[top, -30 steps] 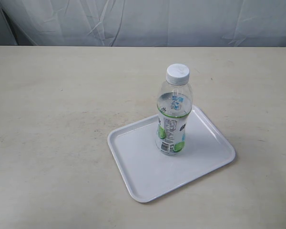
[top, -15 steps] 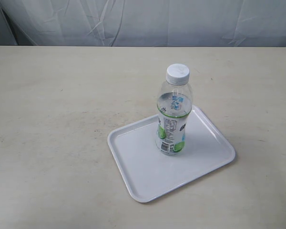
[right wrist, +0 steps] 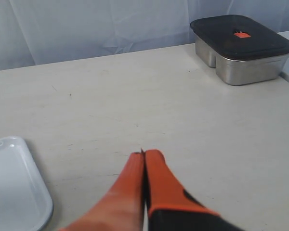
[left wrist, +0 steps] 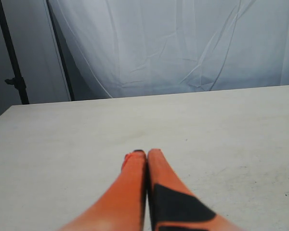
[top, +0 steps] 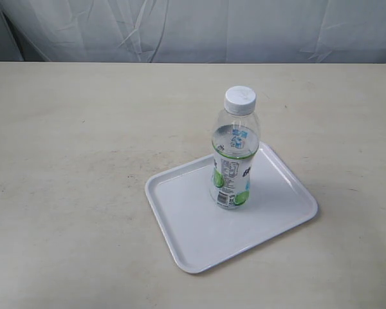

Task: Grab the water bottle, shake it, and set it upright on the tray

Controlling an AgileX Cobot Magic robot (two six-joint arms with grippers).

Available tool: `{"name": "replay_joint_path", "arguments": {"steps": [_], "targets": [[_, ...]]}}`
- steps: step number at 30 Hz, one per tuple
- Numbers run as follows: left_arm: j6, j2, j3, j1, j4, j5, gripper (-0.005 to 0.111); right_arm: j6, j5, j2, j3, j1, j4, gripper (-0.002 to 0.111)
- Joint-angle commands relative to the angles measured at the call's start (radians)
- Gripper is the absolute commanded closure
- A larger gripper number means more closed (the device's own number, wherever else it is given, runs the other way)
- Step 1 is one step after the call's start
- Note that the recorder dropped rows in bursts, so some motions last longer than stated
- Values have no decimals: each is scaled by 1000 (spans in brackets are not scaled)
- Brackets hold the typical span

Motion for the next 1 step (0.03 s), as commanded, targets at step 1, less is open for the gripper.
{"name": "replay_joint_path", "arguments": {"steps": [1], "targets": [[-3,-4,3,-7,2,-11,105,-4,-10,-4,4,-4,1,108]]}}
